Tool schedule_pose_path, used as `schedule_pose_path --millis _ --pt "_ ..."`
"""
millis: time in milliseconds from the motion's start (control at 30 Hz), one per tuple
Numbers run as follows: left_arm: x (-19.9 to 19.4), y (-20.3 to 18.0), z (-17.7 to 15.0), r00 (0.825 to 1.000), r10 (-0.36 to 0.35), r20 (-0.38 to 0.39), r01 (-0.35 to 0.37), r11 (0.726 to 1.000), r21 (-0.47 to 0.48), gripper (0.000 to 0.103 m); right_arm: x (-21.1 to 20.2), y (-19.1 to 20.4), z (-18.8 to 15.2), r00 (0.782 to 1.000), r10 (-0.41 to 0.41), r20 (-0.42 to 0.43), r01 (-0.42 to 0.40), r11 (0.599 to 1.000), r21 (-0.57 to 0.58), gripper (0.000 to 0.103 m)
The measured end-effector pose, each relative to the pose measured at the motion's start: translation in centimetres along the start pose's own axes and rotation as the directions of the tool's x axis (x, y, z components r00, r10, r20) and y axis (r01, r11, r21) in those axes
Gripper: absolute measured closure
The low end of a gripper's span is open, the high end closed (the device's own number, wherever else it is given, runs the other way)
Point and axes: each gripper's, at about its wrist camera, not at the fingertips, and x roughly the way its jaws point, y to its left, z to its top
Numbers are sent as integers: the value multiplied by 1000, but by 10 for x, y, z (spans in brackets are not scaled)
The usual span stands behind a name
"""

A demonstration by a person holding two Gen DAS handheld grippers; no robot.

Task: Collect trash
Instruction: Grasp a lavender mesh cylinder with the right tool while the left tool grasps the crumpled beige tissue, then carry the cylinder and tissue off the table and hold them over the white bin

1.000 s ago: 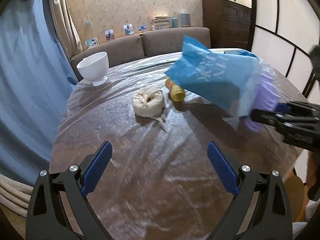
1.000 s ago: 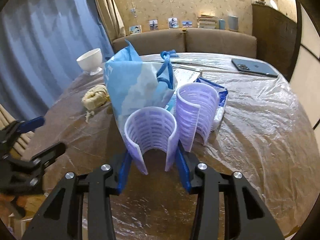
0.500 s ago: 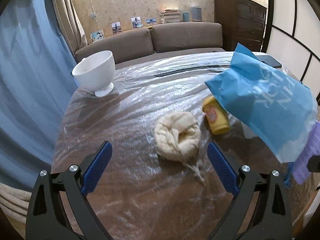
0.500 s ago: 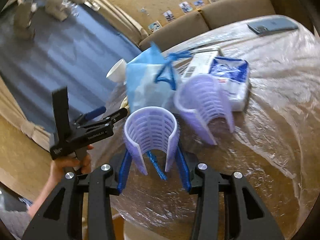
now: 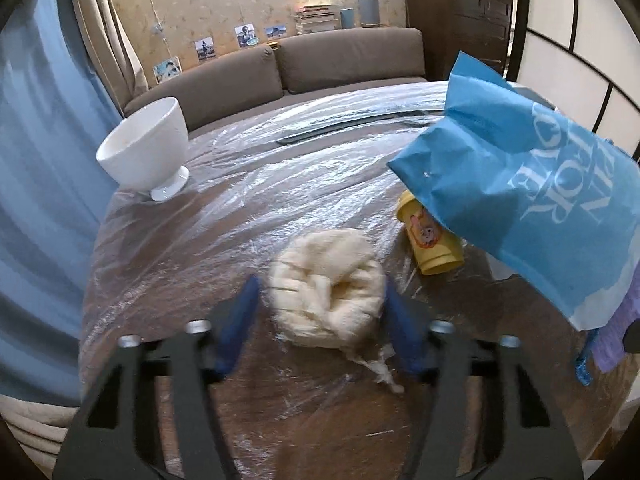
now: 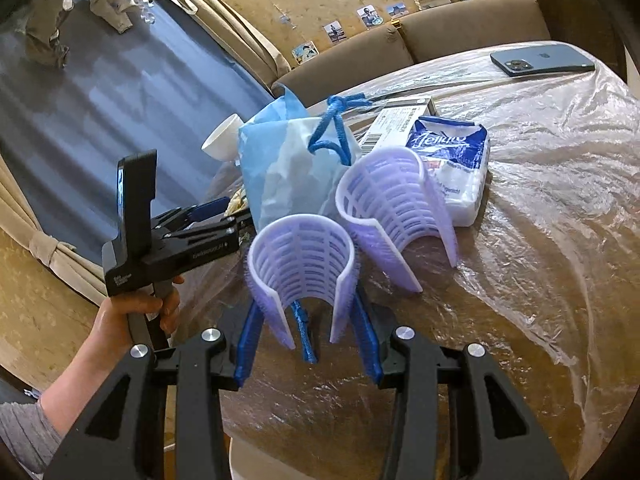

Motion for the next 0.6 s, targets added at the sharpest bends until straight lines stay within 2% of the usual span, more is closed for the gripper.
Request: schedule_pose_path --millis 333,500,600 --pt "-18 -4 -15 999 13 35 -13 1000 -19 51 -28 18 -9 993 -89 75 93 994 -51 61" --pt "-29 -6 -25 999 20 50 -18 999 -37 51 -48 28 -11 965 -198 173 218 970 -106 61" --pt "-43 -9 -29 997 11 82 -7 999 -54 51 -55 33 -13 960 -200 196 231 961 -149 61"
